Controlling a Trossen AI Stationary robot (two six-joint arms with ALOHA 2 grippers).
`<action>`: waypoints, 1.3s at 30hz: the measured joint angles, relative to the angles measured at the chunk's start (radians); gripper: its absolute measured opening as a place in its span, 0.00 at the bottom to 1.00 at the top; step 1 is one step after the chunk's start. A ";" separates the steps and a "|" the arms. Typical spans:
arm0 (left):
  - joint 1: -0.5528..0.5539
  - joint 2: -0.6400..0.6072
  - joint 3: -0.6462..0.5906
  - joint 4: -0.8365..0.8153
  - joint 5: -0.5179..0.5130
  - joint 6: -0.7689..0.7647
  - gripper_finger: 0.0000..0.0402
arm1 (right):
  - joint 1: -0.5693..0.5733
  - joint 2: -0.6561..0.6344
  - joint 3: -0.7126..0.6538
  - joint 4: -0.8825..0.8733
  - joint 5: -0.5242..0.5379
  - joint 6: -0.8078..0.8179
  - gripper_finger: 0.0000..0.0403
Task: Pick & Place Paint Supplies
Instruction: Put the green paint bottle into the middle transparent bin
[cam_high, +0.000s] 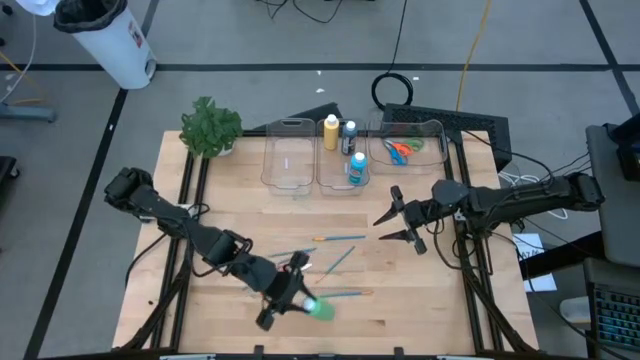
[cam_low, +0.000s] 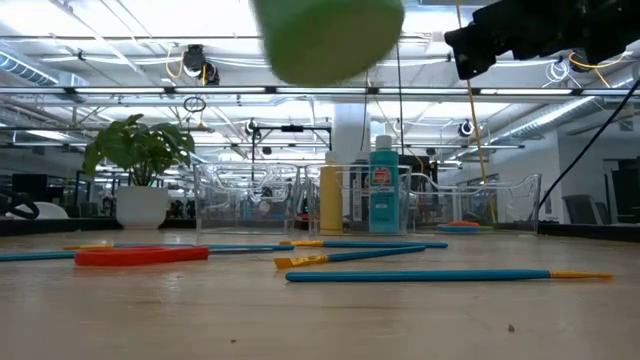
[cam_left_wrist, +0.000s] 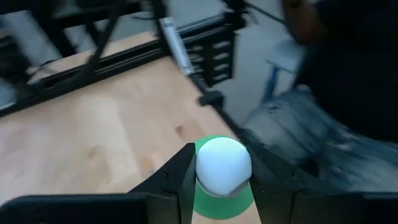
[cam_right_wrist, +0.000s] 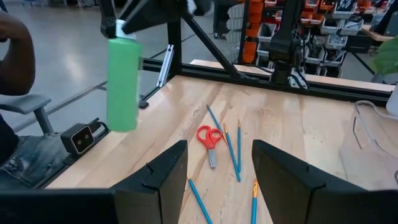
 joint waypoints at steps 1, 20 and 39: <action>-0.006 0.000 0.000 0.001 0.017 0.007 0.31 | 0.000 0.001 0.000 0.000 0.000 0.000 0.42; -0.028 0.000 0.000 -0.209 -0.318 -0.315 0.31 | 0.000 0.001 0.000 0.001 0.000 0.018 0.42; 0.109 0.000 0.000 -0.435 -0.554 -0.779 0.34 | 0.000 0.001 0.000 0.006 0.000 0.018 0.42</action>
